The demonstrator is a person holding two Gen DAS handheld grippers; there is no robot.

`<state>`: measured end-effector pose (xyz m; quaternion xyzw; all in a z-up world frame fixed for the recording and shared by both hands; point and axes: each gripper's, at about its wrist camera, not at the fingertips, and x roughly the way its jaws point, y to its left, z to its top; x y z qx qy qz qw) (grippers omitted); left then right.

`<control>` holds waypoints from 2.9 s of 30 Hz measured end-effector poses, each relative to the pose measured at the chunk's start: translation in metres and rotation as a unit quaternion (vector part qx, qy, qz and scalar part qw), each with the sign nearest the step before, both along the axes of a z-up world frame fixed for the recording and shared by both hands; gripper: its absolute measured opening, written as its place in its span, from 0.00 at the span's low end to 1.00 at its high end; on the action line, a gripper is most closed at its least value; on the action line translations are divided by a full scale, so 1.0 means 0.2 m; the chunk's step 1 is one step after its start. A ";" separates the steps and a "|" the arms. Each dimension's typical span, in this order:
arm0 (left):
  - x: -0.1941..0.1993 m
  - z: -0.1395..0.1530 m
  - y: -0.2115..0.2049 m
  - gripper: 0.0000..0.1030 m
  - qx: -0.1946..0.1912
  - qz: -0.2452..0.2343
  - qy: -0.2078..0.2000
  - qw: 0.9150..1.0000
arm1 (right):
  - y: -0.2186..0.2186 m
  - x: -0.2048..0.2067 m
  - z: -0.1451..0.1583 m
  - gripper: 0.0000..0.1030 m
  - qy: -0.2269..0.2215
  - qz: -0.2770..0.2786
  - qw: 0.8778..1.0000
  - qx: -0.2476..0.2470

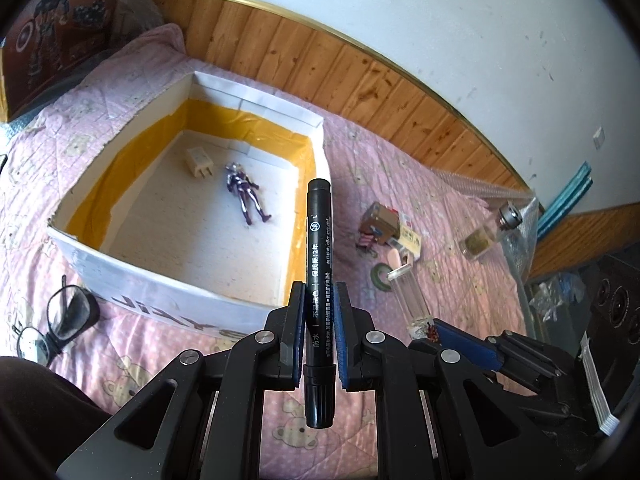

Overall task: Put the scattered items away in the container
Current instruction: 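Carry the marker and glass tube with both grippers into the box, then open both grippers to release the marker and glass tube in the box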

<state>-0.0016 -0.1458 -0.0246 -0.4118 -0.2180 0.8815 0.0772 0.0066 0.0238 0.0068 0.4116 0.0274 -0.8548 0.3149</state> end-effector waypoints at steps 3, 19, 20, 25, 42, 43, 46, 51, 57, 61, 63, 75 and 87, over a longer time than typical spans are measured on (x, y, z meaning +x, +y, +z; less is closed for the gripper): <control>-0.02 0.01 -0.05 0.13 0.002 0.009 0.003 1.000 | -0.05 -0.02 0.03 0.20 0.005 0.009 1.000 0.001; -0.15 0.01 -0.27 0.13 0.013 0.041 -0.006 0.999 | -0.28 -0.15 0.06 0.20 0.001 0.038 0.999 0.003; -0.16 0.01 -0.28 0.13 0.014 0.042 -0.007 0.999 | -0.29 -0.16 0.05 0.20 0.000 0.039 0.999 0.003; -0.21 0.01 -0.32 0.13 0.014 0.046 -0.008 0.999 | -0.35 -0.21 0.04 0.20 -0.005 0.043 0.999 0.004; -0.42 -0.06 -0.48 0.13 0.008 0.064 -0.040 0.997 | -0.50 -0.36 -0.06 0.20 -0.024 0.050 0.998 0.023; -0.43 -0.07 -0.49 0.13 0.009 0.064 -0.043 0.997 | -0.51 -0.37 -0.06 0.20 -0.025 0.051 0.998 0.025; -0.45 -0.09 -0.52 0.13 0.007 0.067 -0.051 0.996 | -0.54 -0.39 -0.08 0.20 -0.027 0.053 0.998 0.030; -0.49 -0.12 -0.56 0.13 0.006 0.069 -0.065 0.995 | -0.59 -0.42 -0.12 0.20 -0.032 0.057 0.997 0.040; -0.52 -0.16 -0.57 0.13 -0.009 0.068 -0.078 0.995 | -0.66 -0.44 -0.16 0.20 -0.037 0.066 0.996 0.057; -0.53 -0.19 -0.56 0.13 -0.029 0.060 -0.088 0.994 | -0.70 -0.45 -0.20 0.20 -0.043 0.072 0.994 0.070; -0.53 -0.21 -0.55 0.13 -0.041 0.057 -0.096 0.993 | -0.72 -0.46 -0.21 0.20 -0.046 0.074 0.993 0.078; -0.55 -0.26 -0.52 0.13 -0.088 0.052 -0.115 0.988 | -0.74 -0.49 -0.32 0.20 -0.070 0.067 0.990 0.106; -0.56 -0.30 -0.56 0.16 -0.061 0.061 -0.131 0.988 | -0.72 -0.49 -0.31 0.21 -0.081 0.055 0.990 0.100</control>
